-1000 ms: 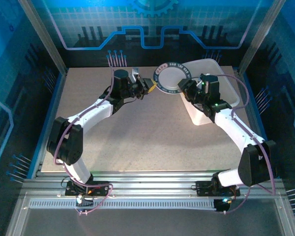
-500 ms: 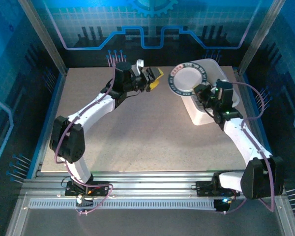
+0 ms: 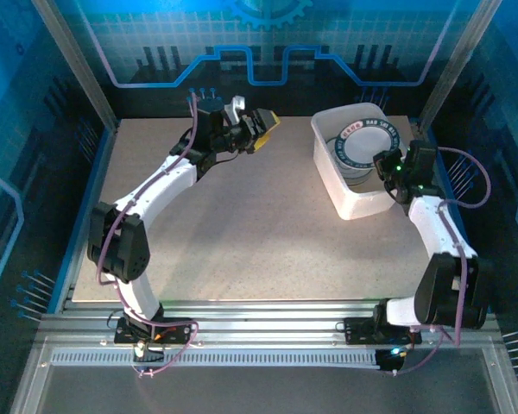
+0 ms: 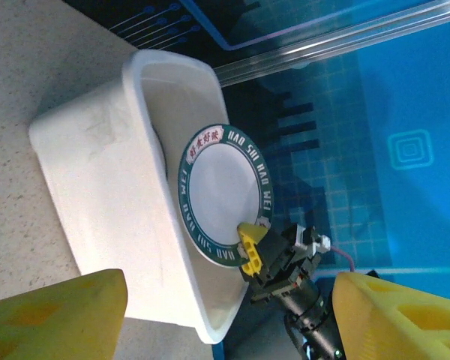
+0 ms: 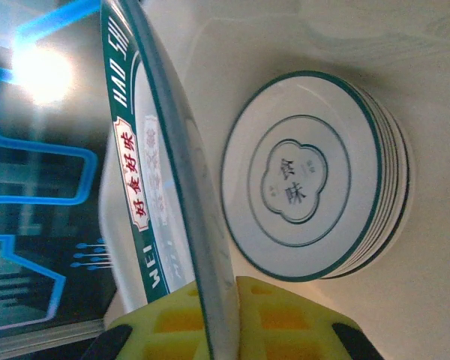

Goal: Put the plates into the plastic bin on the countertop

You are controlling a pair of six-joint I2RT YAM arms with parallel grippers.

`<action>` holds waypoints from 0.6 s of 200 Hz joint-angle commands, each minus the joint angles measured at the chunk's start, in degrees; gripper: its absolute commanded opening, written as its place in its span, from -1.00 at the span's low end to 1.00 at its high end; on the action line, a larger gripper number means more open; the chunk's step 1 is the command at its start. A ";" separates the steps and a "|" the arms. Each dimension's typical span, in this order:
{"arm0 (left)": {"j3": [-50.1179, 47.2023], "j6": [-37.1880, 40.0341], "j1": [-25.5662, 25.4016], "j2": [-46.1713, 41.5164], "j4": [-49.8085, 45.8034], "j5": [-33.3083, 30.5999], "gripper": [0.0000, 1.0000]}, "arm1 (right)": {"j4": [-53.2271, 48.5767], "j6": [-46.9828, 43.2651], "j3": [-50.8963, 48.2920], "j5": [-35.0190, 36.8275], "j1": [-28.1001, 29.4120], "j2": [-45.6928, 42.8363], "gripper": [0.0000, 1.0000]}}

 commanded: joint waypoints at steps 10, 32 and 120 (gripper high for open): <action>0.78 3.26 0.45 0.74 -4.13 -0.84 0.48 | 0.00 -1.11 4.25 -1.01 0.28 4.69 -1.00; 0.60 3.61 0.54 1.22 -5.11 -1.33 0.49 | -1.05 -1.10 4.92 1.77 1.96 7.58 -1.00; -0.34 3.03 0.62 2.92 -5.49 -1.34 0.50 | -3.87 -0.44 12.94 6.17 4.93 19.96 -0.54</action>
